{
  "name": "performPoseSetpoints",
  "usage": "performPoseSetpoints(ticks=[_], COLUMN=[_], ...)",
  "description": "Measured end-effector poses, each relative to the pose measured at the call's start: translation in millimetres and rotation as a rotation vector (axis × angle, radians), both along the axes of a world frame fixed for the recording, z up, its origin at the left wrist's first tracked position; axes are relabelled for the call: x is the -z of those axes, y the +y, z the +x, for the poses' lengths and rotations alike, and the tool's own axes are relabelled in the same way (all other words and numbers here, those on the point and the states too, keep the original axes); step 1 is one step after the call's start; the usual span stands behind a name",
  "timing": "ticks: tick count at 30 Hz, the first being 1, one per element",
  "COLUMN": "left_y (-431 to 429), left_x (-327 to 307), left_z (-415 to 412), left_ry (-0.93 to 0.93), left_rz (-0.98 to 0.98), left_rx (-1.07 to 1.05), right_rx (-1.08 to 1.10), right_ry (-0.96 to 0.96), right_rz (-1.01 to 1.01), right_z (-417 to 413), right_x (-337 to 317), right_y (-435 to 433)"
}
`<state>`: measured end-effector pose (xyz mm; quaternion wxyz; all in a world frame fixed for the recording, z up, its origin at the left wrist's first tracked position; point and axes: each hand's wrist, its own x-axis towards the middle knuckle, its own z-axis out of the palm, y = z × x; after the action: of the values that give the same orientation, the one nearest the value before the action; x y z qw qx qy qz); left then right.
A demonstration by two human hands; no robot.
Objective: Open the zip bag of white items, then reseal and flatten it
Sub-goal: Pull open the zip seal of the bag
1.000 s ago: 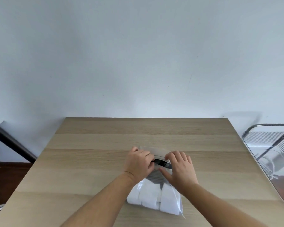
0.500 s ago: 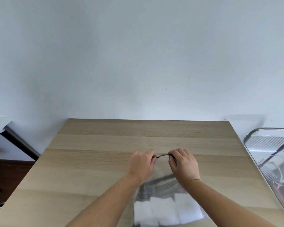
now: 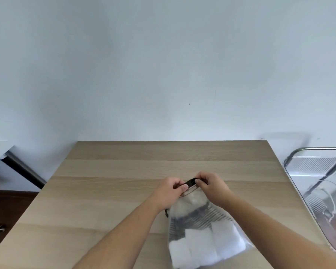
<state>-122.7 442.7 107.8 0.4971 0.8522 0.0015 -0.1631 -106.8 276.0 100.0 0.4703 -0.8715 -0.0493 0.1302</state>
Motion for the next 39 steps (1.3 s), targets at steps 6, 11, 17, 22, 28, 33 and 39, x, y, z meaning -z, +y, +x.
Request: performPoseSetpoints(ticks=[6, 11, 17, 22, 28, 33, 39], left_y=[11, 35, 68, 86, 92, 73, 39], left_x=[-16, -22, -28, -30, -34, -42, -45], left_z=[2, 3, 2, 1, -1, -3, -3], left_ry=[0.039, 0.039, 0.037, 0.024, 0.013, 0.025, -0.135], left_rz=[-0.131, -0.146, -0.115, -0.098, -0.100, -0.134, -0.122], left_rx=[-0.014, -0.030, 0.015, 0.075, 0.115, 0.095, 0.044], right_rx=[0.196, 0.450, 0.282, 0.099, 0.025, 0.027, 0.149], right_ry=[-0.133, -0.185, -0.130, 0.022, 0.144, 0.050, -0.030], right_rz=[-0.045, 0.194, 0.198, 0.193, 0.419, 0.352, 0.398], right_z=[-14, -20, -24, -23, -23, -22, -26], right_x=[10, 4, -13, -25, -36, -36, -30], right_y=[4, 19, 30, 30, 33, 36, 30])
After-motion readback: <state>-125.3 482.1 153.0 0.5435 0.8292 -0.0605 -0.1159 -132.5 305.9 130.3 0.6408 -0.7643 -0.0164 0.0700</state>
